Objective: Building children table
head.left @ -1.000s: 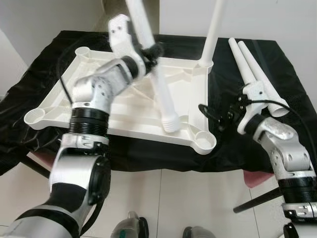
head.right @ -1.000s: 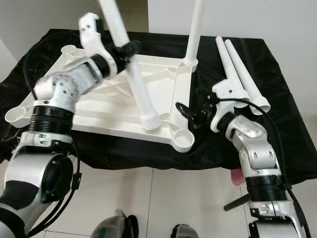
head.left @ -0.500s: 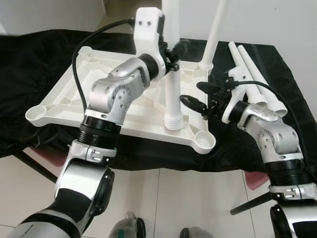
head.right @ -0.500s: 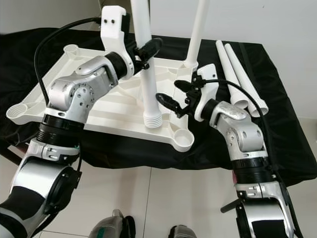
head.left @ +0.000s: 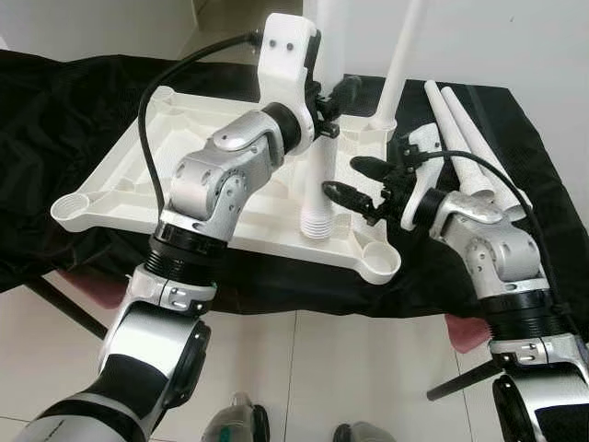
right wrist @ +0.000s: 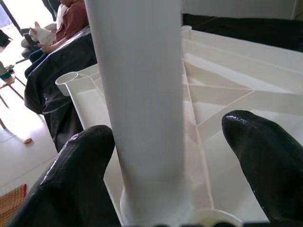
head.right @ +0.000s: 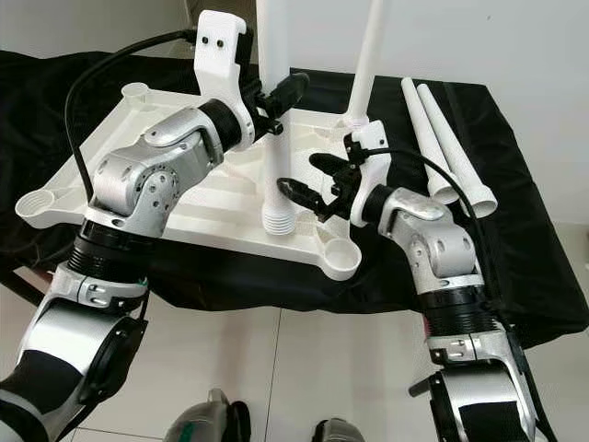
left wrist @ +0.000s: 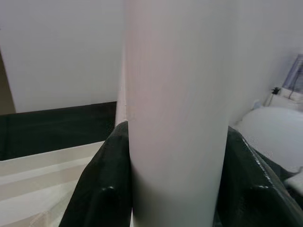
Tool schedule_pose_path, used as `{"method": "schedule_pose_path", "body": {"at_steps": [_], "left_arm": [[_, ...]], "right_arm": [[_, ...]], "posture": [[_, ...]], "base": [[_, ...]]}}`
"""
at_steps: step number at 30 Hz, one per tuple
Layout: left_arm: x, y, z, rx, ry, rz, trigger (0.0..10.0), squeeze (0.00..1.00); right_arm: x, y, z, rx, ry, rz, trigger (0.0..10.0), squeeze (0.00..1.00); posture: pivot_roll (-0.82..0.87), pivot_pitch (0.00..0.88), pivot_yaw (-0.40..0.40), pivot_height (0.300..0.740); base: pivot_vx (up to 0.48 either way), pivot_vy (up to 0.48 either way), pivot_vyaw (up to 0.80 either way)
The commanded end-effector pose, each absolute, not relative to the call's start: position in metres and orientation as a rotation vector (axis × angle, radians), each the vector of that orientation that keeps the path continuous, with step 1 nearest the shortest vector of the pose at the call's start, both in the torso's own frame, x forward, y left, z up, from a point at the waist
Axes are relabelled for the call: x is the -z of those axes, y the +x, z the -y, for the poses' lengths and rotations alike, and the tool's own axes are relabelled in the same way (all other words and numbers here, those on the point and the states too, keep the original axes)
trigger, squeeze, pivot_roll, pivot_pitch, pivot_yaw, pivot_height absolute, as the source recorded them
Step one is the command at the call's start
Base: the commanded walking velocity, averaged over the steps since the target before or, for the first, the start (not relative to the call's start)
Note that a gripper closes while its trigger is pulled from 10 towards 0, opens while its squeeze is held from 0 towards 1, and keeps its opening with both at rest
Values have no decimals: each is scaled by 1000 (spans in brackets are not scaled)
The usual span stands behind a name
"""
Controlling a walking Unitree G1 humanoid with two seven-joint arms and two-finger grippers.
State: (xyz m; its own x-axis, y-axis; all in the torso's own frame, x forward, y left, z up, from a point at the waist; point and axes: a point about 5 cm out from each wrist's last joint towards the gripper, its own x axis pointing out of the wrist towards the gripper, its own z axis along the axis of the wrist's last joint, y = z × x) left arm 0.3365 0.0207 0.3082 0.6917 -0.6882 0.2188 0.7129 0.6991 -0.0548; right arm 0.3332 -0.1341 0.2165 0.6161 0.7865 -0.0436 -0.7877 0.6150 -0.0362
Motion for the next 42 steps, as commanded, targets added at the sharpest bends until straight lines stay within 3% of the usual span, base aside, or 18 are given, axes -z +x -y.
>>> {"method": "schedule_pose_path", "body": {"at_steps": [1,24,25,30,31,32,34,35,41,42], "left_arm": [[-312,327,-13,936,-119,222,10000,0],[-316,321,-3,967,-133,228,10000,0],[-316,321,-2,969,-133,228,10000,0],[-316,320,-1,976,-134,227,10000,0],[-316,320,-1,977,-133,227,10000,0],[-315,319,0,979,-134,227,10000,0],[-315,320,0,979,-133,226,10000,0],[-315,320,0,980,-132,226,10000,0],[-316,319,1,985,-132,226,10000,0],[-316,319,1,986,-132,227,10000,0]], "right_arm": [[-216,334,130,-915,-65,-32,10000,0],[-218,339,127,-919,-35,-31,10000,0],[-218,339,127,-919,-34,-31,8039,0],[-219,340,128,-910,-37,-29,8275,0],[-220,341,128,-912,-39,-27,7490,0],[-220,341,128,-913,-41,-24,4941,0],[-221,341,129,-913,-40,-23,4941,0],[-221,341,129,-910,-45,-26,4157,0],[-218,341,130,-908,-49,-39,4235,0],[-216,340,130,-909,-49,-51,4706,0]], "posture": [[10,21,14,740],[10,36,18,740],[10,36,18,740],[10,35,19,740],[9,33,21,740],[9,33,21,740],[7,32,22,740],[7,31,22,740],[8,31,22,740],[7,31,23,740]], "base": [[0,0,0],[0,0,0],[0,0,0],[0,0,0],[0,0,0],[0,0,0],[0,0,0],[0,0,0],[0,0,0],[0,0,0]]}}
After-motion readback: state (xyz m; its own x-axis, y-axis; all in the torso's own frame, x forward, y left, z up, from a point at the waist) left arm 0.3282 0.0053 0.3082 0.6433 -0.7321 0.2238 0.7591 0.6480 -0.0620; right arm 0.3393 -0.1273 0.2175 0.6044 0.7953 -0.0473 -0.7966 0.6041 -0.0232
